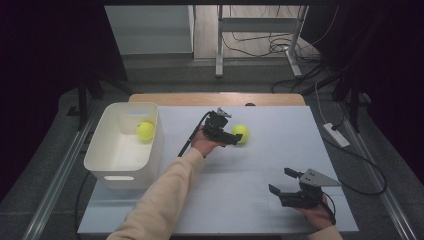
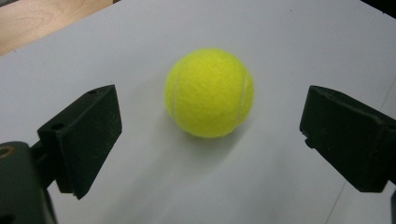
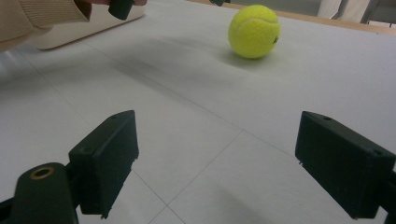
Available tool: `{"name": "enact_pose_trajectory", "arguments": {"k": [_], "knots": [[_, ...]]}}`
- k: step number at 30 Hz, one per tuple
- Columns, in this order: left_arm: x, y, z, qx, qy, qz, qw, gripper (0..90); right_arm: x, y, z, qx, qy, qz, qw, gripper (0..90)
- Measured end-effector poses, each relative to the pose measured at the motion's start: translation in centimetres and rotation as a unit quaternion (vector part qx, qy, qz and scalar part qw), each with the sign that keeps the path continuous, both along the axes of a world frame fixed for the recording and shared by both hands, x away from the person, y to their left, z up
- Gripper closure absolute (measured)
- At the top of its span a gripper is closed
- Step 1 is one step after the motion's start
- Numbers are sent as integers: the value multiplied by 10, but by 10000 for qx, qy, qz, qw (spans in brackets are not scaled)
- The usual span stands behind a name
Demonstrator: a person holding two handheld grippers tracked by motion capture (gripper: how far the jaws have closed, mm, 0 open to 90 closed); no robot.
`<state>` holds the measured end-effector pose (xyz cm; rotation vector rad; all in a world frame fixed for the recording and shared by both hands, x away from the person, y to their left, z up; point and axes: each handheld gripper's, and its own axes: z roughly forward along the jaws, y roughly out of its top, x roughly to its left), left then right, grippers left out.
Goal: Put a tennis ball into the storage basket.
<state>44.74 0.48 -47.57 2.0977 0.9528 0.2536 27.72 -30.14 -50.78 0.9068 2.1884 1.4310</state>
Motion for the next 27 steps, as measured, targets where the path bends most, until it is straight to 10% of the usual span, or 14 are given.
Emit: {"name": "enact_pose_trajectory", "arguments": {"k": [27], "knots": [[16,-21,-21,-3,84,-21,10000,71,1,-1,-1,10,19,-4,10000,133]]}}
